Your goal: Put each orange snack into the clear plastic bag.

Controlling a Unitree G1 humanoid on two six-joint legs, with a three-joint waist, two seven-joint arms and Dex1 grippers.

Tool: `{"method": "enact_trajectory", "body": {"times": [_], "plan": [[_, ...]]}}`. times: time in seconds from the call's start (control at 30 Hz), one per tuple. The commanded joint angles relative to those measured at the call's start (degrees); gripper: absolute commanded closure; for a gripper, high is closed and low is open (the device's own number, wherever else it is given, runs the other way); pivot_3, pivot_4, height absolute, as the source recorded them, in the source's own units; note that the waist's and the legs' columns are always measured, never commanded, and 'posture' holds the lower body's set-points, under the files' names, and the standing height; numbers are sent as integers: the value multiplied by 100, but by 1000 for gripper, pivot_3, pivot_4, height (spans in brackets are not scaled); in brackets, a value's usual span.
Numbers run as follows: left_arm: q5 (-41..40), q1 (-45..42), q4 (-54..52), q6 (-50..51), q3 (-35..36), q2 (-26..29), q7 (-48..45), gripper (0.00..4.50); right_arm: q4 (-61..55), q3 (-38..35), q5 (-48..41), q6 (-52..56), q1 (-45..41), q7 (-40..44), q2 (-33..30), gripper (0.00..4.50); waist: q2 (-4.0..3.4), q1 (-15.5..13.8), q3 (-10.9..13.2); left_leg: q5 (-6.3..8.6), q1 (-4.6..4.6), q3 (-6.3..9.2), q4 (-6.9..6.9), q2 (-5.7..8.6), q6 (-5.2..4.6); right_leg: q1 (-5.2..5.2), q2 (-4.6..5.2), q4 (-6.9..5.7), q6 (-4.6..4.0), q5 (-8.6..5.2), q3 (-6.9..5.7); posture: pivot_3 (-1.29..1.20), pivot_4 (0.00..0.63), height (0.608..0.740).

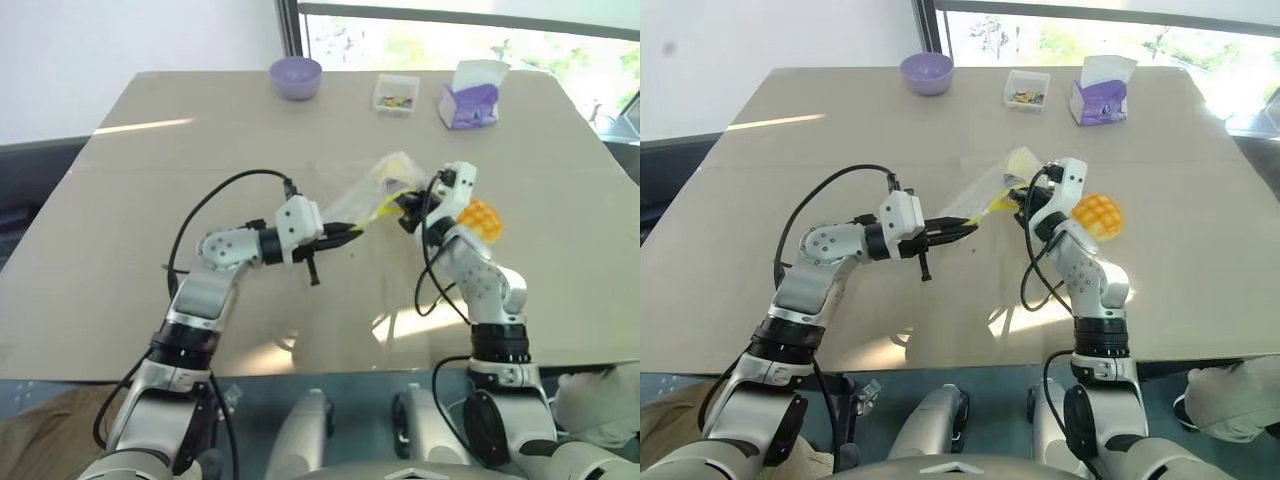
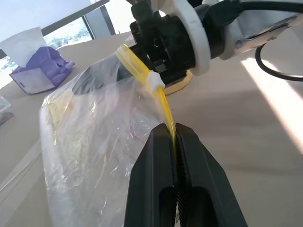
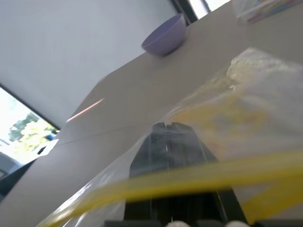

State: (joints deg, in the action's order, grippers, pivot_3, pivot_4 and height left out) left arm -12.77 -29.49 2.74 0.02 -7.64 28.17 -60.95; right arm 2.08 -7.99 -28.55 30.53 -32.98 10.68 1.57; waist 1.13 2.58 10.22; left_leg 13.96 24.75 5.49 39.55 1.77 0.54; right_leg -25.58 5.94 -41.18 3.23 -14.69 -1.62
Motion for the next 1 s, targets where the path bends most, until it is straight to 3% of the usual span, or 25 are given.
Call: {"method": "enact_trajectory", "body": {"times": [0.03,0.27,0.6,0.83,1.0], "plan": [[-143,-147,-285,65,72,12,13,4500,100,496,1093,-921,-97,-158,-357,4417,0,1,0,0,0,-1,0,1,0,0,0,0,0,0,1,0,150,666],[-26,-218,-125,-64,119,41,106,4500,419,1203,2580,-2013,1,-152,-1130,4417,0,11,0,0,0,-5,0,0,0,-2,0,0,0,0,3,0,150,666],[985,-545,528,-941,-13,41,822,4500,495,2417,4180,-3026,271,512,-2089,4417,1,17,0,0,0,-8,1,0,0,-1,1,0,1,0,6,0,150,666],[1238,-673,955,-1657,-133,295,596,4500,782,2611,4784,-3043,300,748,-2483,4417,2,-8,0,0,1,-8,1,0,0,-1,2,1,0,0,5,0,150,666],[1217,-554,936,-1587,-259,470,310,4500,810,2725,4904,-3128,410,1090,-2621,4417,2,-1,0,0,2,-8,1,0,0,-1,1,1,1,0,5,0,150,666]]}}
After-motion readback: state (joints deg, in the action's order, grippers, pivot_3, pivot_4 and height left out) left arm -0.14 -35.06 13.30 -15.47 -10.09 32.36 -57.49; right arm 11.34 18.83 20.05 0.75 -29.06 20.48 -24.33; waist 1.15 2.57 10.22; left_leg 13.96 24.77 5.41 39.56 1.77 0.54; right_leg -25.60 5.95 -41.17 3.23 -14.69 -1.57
